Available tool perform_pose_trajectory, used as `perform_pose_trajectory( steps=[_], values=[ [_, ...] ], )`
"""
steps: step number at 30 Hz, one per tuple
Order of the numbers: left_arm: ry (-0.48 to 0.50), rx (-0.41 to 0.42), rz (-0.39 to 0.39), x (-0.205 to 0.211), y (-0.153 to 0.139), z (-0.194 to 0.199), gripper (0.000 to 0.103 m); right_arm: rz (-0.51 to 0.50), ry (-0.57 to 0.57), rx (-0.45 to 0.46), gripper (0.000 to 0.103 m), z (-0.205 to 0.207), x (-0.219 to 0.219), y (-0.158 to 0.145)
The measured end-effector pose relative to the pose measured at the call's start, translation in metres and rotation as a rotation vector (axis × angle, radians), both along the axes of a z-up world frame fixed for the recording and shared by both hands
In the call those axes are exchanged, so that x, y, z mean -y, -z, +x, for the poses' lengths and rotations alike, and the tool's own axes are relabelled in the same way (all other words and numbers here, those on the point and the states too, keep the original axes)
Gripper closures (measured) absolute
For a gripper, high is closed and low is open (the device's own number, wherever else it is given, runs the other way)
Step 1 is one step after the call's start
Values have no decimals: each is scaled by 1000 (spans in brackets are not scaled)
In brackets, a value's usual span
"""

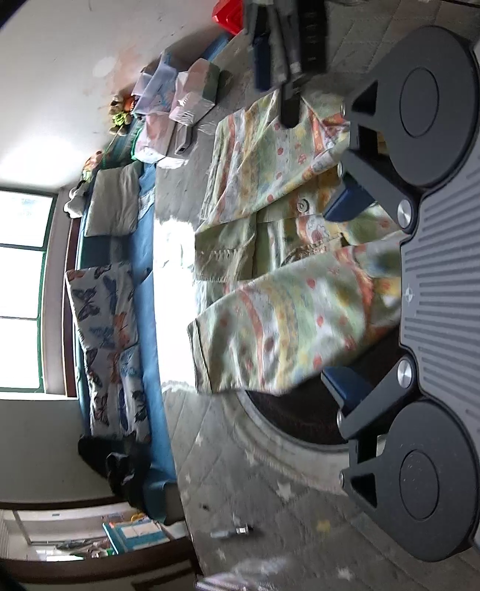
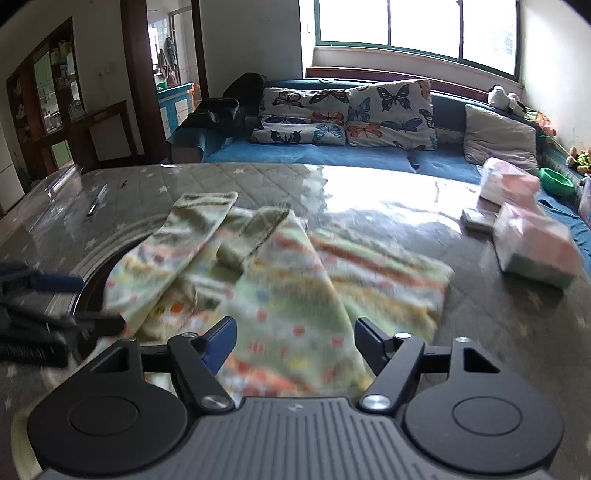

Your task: Fold clothes

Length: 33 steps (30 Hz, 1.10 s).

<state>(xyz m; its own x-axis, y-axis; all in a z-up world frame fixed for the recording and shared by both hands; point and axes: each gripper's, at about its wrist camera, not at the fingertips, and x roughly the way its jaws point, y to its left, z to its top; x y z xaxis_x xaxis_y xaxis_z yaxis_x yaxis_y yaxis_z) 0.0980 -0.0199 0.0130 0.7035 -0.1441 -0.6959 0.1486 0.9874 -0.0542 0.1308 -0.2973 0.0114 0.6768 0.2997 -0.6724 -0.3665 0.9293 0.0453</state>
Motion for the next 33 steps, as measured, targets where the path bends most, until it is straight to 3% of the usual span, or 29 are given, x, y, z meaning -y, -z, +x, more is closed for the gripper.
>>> perform_pose_trajectory(
  steps=[12,17,18,22,24,27,33],
  values=[
    [63,-60,-15,13,20,38,44,-14,-36,-16,43,107,-42,11],
    [76,-68,-8,15,23,46,50,-45,-28,-60,58,139,-54,30],
    [79,-68,-4,16,23,47,52,-49,-29,-69,67,142,-54,34],
    [79,-78,8,15,26,51,65,-50,-19,-67,94,139,-47,35],
    [81,-80,14,14,28,51,77,-35,-10,-48,99,131,-39,28],
    [81,-69,11,12,27,50,92,-32,15,-9,100,116,-24,16],
    [38,-41,-7,2,24,38,100,-17,101,80,100,75,30,-19]
  ],
)
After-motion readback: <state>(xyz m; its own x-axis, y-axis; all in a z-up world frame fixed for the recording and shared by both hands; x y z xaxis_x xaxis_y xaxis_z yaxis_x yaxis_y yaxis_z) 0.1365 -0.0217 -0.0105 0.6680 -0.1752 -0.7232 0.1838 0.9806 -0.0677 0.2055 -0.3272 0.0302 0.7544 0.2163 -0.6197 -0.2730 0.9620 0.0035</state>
